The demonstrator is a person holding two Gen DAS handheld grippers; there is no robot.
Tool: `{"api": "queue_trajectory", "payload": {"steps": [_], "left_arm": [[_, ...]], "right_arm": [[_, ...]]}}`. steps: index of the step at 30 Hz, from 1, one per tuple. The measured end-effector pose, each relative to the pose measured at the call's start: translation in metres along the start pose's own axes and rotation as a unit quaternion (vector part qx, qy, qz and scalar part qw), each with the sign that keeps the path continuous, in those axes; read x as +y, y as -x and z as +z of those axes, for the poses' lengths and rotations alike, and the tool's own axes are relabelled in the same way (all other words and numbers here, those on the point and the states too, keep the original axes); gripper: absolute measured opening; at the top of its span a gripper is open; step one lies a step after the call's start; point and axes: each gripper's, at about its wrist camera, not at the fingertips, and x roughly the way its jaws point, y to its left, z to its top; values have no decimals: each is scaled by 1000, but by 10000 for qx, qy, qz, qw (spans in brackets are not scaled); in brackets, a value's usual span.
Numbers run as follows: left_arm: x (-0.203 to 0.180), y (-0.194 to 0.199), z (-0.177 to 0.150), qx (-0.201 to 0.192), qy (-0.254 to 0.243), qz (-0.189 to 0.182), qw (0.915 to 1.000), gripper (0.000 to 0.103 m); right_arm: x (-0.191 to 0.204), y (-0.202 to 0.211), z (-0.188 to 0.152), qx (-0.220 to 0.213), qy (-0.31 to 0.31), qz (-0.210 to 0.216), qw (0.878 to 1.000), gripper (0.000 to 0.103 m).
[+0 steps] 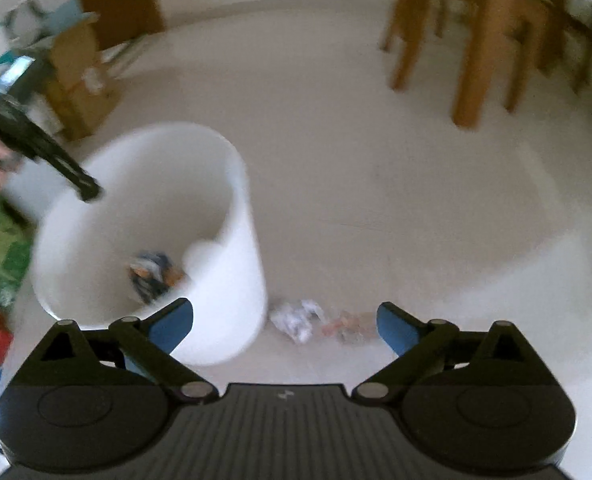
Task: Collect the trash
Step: 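Grasp the crumpled white tissue with the right tool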
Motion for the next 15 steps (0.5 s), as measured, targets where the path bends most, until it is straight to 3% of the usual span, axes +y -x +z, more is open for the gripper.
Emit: {"api": "queue_trajectory", "payload": {"steps": [8, 15], "left_arm": [[-1, 0, 0, 3, -4, 13, 10000, 11], [-2, 0, -1, -5, 6, 19, 10000, 11]], "right_arm": [[-44, -48, -105, 157, -892, -613, 9940, 99], [-73, -92, -167, 757, -1377, -1039, 9821, 80]]}}
